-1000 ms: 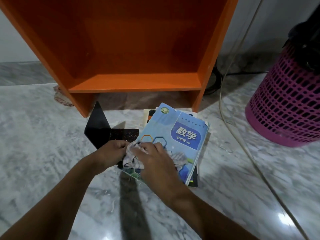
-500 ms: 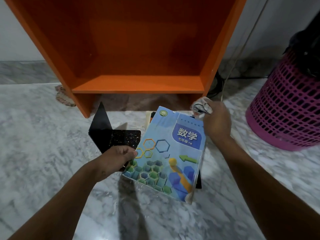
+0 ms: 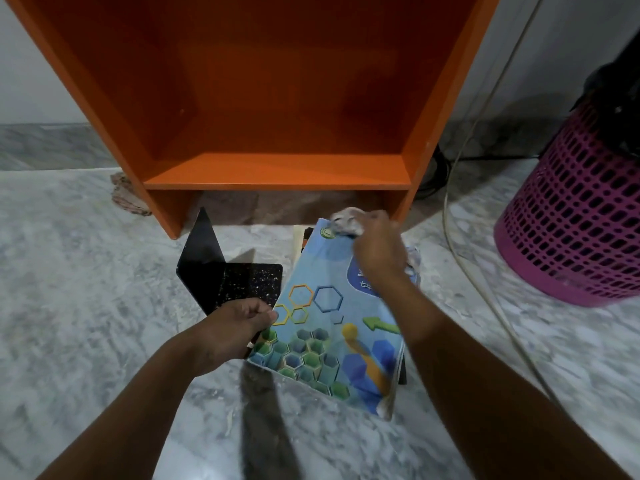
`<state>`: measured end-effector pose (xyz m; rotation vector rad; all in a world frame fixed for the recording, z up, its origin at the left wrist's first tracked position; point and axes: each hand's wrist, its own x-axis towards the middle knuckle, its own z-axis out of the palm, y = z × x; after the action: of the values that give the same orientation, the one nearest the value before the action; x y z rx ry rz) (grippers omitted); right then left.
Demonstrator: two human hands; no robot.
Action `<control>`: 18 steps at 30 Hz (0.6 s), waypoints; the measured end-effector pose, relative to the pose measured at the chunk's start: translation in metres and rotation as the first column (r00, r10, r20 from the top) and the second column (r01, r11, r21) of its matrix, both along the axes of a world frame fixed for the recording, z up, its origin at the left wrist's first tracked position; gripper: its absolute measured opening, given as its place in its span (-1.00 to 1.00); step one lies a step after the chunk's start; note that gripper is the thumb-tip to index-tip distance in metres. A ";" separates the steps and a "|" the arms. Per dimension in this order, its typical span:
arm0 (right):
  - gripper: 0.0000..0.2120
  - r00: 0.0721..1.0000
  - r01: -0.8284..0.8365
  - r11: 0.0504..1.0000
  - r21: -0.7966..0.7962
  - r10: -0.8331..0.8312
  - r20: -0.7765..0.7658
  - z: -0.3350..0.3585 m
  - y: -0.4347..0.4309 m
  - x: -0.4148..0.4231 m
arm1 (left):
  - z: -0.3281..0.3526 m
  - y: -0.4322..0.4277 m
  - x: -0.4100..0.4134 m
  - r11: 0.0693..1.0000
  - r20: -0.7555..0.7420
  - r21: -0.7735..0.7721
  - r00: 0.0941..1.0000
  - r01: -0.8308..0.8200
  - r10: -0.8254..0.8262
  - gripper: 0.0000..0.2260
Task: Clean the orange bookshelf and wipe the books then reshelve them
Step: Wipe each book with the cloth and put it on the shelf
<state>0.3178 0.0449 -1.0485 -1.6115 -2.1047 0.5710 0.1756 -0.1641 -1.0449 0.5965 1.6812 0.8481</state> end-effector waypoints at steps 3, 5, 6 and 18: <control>-0.66 0.975 0.209 0.973 -0.097 -0.214 -0.049 0.011 0.031 0.030 | 0.000 0.000 -0.001 1.000 0.006 -0.016 1.000 0.013 -0.013 -0.82; -0.57 0.984 0.176 0.984 0.016 -0.175 -0.041 0.019 0.028 0.038 | -0.001 0.000 -0.002 0.999 -0.002 -0.033 1.000 0.017 -0.017 -0.78; -0.53 0.994 0.106 0.988 0.108 -0.105 -0.012 0.024 0.020 0.036 | -0.002 0.001 -0.003 0.999 -0.003 -0.042 1.000 0.015 -0.015 -0.77; -0.59 0.909 0.372 0.923 -0.098 -0.383 -0.163 -0.013 0.006 0.067 | 0.000 0.002 0.002 0.998 0.011 -0.063 1.000 0.029 -0.028 -0.85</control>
<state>0.3852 0.0505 -1.0619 -1.8653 -1.6009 0.6279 0.1779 -0.1623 -1.0451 0.5709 1.6804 0.7735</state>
